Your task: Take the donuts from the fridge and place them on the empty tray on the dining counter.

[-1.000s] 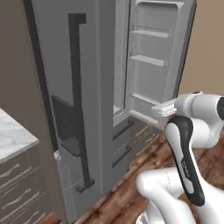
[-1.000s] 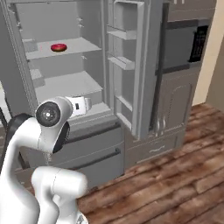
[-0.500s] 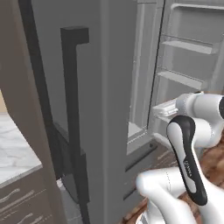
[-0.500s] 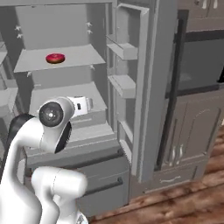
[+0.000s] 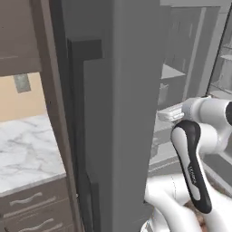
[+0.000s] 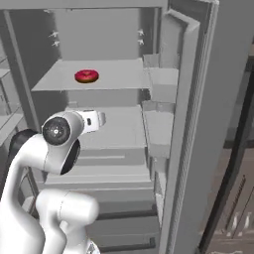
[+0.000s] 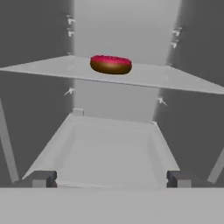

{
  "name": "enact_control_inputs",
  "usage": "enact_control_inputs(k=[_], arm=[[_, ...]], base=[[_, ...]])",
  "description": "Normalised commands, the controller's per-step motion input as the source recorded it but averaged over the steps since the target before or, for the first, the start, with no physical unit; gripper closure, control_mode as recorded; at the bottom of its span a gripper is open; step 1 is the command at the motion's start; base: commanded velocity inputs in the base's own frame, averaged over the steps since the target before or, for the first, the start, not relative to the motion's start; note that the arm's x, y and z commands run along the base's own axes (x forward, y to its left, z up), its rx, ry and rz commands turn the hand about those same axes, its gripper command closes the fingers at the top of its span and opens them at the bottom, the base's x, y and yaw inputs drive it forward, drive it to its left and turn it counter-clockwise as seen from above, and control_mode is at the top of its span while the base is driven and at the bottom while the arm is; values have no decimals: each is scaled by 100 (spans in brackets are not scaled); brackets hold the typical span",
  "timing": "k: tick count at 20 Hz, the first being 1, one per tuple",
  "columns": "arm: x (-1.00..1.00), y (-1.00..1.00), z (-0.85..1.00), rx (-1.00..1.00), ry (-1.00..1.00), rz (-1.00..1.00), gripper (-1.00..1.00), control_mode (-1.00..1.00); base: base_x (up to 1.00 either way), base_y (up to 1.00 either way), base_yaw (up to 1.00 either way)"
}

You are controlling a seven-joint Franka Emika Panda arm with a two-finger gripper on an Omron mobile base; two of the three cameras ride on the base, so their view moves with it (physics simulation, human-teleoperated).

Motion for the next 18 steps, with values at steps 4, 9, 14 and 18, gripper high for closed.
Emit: enact_control_inputs(k=[4,9,14,18], arm=[[0,0,0,0,0,0,-100,100],[0,0,0,0,0,0,-100,100],[0,0,0,0,0,0,-100,100],[0,0,0,0,0,0,-100,100]], base=[[100,-33,58],[100,-24,43],[100,-19,8],[100,-2,0]])
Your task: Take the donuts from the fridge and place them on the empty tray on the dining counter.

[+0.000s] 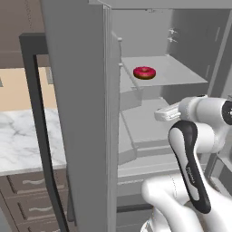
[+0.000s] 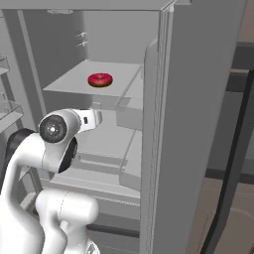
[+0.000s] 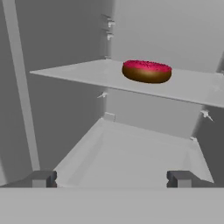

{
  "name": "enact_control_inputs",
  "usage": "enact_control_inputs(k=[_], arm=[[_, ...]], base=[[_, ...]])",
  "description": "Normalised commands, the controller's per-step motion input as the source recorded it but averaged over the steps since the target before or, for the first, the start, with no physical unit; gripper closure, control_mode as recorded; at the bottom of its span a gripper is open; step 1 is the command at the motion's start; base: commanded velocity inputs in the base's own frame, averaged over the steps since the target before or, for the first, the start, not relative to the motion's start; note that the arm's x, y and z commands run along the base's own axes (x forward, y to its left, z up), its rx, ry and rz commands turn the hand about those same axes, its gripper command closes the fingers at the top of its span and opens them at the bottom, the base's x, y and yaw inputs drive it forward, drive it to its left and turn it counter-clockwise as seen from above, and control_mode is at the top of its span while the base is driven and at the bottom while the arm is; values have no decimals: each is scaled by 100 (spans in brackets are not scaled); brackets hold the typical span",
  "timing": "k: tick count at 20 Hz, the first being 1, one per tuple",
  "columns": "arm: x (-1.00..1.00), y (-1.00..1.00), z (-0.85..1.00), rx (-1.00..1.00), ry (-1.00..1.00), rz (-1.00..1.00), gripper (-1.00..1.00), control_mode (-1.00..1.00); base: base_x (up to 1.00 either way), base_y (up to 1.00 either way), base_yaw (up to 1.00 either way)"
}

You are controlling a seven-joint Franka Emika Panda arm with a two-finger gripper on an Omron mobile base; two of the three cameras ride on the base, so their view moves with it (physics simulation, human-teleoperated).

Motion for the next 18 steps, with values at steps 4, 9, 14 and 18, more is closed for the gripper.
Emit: enact_control_inputs(k=[4,9,14,18], arm=[[0,0,0,0,0,0,-100,100],[0,0,0,0,0,0,-100,100],[26,-4,29,0,13,0,-100,-100],[24,0,70,-1,30,0,-100,-100]], base=[[70,-4,2],[27,0,1],[18,0,0],[0,0,0]])
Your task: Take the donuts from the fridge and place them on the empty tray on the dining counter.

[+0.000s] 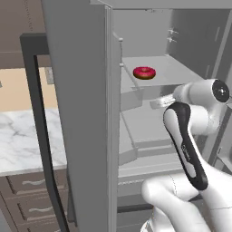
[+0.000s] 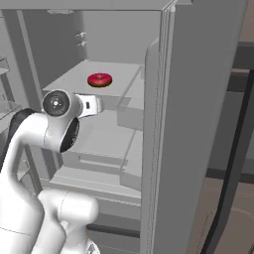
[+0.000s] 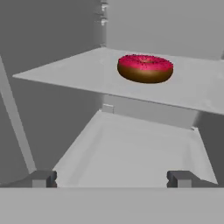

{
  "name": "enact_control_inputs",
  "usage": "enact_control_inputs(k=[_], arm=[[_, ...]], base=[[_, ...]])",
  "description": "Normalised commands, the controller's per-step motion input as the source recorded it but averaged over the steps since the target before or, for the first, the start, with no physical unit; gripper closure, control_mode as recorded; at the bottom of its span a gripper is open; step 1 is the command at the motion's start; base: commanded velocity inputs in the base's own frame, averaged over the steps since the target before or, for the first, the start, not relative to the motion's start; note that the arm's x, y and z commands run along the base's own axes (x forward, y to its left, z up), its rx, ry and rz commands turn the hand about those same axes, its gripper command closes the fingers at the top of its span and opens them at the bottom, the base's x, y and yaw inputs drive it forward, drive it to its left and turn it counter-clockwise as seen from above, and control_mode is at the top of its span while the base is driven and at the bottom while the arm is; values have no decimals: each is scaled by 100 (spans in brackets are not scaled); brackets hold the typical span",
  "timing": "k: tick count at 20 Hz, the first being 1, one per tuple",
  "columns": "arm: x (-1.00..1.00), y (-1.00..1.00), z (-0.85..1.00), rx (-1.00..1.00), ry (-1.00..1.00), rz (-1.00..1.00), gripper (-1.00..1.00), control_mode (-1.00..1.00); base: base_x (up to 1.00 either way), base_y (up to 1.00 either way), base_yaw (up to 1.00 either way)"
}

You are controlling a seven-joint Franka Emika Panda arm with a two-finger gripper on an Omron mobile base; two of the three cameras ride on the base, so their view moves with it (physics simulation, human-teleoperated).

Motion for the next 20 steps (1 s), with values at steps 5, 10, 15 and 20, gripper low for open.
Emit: enact_control_inputs(k=[5,10,15,20], arm=[[12,0,62,-4,36,-2,-100,-100],[25,1,14,-2,7,0,-100,-100],[29,17,-1,-6,-7,0,-100,-100],[42,22,-6,-3,-15,0,-100,-100]], base=[[0,0,0],[0,0,0],[0,0,0],[0,0,0]])
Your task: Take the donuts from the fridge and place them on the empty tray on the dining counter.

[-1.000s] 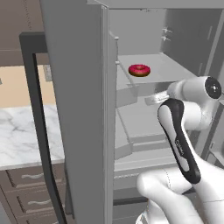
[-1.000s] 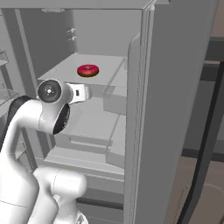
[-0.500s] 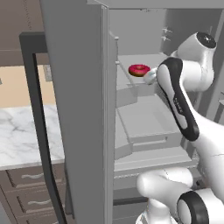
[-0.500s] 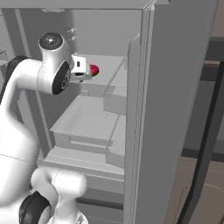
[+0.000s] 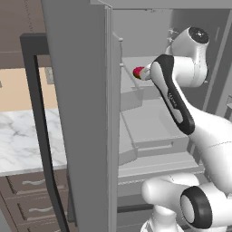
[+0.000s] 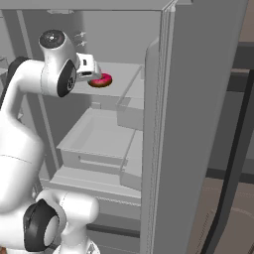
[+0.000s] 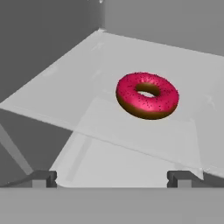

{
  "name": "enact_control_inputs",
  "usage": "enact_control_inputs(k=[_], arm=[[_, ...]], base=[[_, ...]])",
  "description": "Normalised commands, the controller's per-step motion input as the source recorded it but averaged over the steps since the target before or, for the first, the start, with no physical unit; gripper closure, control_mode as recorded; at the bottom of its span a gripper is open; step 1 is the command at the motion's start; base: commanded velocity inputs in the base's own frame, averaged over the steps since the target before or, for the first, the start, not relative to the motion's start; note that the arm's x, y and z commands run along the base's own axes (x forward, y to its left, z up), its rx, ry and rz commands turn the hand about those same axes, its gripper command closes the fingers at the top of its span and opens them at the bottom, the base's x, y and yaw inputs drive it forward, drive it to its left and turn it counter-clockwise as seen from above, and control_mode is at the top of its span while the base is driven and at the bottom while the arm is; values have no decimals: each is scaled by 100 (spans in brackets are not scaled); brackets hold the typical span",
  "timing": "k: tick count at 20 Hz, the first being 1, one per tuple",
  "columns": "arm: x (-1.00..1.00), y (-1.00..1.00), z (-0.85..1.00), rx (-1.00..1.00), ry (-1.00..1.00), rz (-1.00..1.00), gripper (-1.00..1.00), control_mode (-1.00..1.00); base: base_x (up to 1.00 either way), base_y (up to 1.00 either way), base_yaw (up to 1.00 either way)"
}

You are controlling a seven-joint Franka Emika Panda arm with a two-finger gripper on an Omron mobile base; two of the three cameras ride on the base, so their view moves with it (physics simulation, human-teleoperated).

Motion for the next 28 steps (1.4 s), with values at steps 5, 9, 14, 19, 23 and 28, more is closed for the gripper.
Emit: enact_control_inputs(k=[5,9,14,19,23,28], arm=[[48,12,-6,-1,-5,0,-100,-100],[61,1,-1,0,0,0,-100,-100],[73,0,-5,0,0,3,-100,-100],[53,1,-21,0,5,0,-100,-100],[47,4,-24,0,3,0,-100,-100],[47,7,-11,0,0,0,-100,-100]], base=[[0,0,0],[0,0,0],[0,0,0],[0,0,0],[0,0,0],[0,0,0]])
